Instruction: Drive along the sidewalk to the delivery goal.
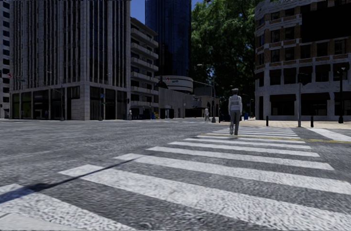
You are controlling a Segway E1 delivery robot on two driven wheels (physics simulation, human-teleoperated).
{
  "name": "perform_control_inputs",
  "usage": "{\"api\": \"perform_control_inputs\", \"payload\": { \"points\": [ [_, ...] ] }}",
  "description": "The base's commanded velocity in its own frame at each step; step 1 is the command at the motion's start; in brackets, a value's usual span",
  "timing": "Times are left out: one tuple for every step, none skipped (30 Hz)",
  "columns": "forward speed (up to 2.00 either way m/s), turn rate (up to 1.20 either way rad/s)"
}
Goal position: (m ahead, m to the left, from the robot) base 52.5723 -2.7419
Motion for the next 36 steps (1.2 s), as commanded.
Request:
{"api": "perform_control_inputs", "payload": {
  "points": [
    [1.62, -0.52],
    [1.62, -0.52],
    [1.62, -0.52],
    [1.62, -0.52],
    [1.62, -0.52],
    [1.62, -0.52],
    [1.62, -0.52],
    [1.62, -0.52],
    [1.62, -0.52],
    [1.62, -0.52],
    [1.62, -0.52],
    [1.62, -0.52],
    [1.62, -0.52],
    [1.62, -0.52],
    [1.63, -0.52],
    [1.63, -0.52],
    [1.63, -0.52],
    [1.63, -0.52],
    [1.64, -0.52],
    [1.64, -0.52],
    [1.64, -0.52],
    [1.64, -0.52],
    [1.64, -0.52],
    [1.64, -0.52],
    [1.64, -0.52],
    [1.64, -0.52],
    [1.64, -0.52],
    [1.64, -0.52],
    [1.64, -0.52],
    [1.64, -0.52],
    [1.64, -0.52],
    [1.64, -0.52],
    [1.64, -0.52],
    [1.64, -0.52],
    [1.64, -0.52],
    [1.64, -0.52]
  ]
}}
